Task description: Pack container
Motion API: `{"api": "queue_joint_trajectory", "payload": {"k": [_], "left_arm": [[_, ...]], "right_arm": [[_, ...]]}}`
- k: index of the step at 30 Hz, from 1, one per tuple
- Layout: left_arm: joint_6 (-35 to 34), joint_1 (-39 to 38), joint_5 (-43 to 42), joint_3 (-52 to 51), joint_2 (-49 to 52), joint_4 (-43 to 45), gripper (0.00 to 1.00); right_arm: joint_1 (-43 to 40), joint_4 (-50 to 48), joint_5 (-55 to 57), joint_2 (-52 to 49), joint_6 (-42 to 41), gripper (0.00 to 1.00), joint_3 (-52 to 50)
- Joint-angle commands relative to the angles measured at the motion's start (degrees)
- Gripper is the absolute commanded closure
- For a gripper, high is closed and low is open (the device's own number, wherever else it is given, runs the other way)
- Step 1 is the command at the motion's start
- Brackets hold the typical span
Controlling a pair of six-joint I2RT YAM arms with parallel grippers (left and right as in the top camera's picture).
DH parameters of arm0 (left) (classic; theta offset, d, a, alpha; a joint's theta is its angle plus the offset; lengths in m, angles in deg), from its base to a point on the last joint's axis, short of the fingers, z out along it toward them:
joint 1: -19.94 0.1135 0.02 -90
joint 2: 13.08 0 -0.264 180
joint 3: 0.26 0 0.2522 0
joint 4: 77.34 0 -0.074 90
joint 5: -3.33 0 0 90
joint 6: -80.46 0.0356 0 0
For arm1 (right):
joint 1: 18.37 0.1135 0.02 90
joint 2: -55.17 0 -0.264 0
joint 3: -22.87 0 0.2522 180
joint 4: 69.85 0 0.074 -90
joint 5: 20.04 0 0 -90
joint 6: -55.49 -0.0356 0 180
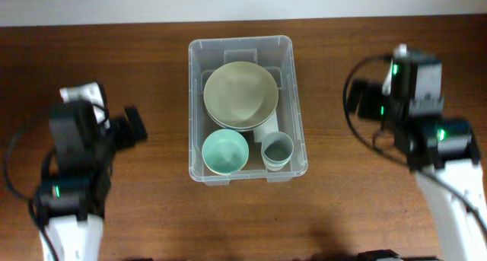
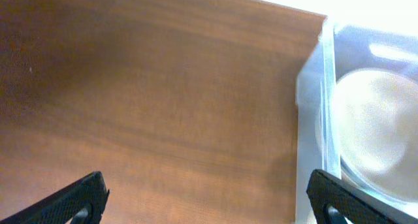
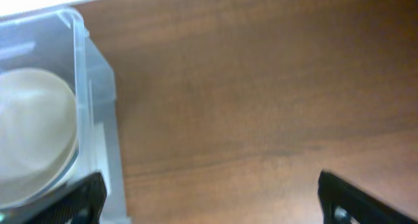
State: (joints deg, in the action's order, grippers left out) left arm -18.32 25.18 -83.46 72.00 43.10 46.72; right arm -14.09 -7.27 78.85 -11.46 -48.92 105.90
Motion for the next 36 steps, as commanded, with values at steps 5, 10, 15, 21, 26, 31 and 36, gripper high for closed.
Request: {"api": "queue_joint_trajectory", "payload": {"k": [5, 10, 15, 21, 26, 31, 36], "left_arm": [[0.6, 0.2, -1.3, -10.8, -22.8, -1.6, 0.00], [0.5, 0.2, -1.3, -10.9, -26.3, -1.4, 0.00], [0.5, 0.2, -1.4, -10.9, -26.3, -3.9, 0.00], [0.5, 0.2, -1.3, -10.9, -26.3, -4.2, 0.00], [0.5, 0.2, -1.4, -10.9, -26.3, -4.2, 0.00], [0.5, 0.2, -1.4, -10.9, -26.3, -4.2, 0.00], [0.5, 0.2, -1.3, -10.9, -26.3, -4.2, 0.00]], "right_arm": [[-0.2, -6.2, 1.8, 26.7, -1.1, 0.01, -25.2], [-0.2, -6.0, 2.8, 36.0, -1.1, 0.01, -29.7], [-0.2, -5.7, 2.8, 35.7, -1.1, 0.01, -29.7], [-0.2, -5.7, 2.8, 35.6, -1.1, 0.01, -29.7], [-0.2, -5.0, 2.8, 35.6, -1.1, 0.01, -29.7], [-0.1, -4.7, 1.7, 42.8, -1.1, 0.01, -31.1], [-0.1, -4.8, -0.6, 56.7, -1.1, 0.01, -38.9]]}}
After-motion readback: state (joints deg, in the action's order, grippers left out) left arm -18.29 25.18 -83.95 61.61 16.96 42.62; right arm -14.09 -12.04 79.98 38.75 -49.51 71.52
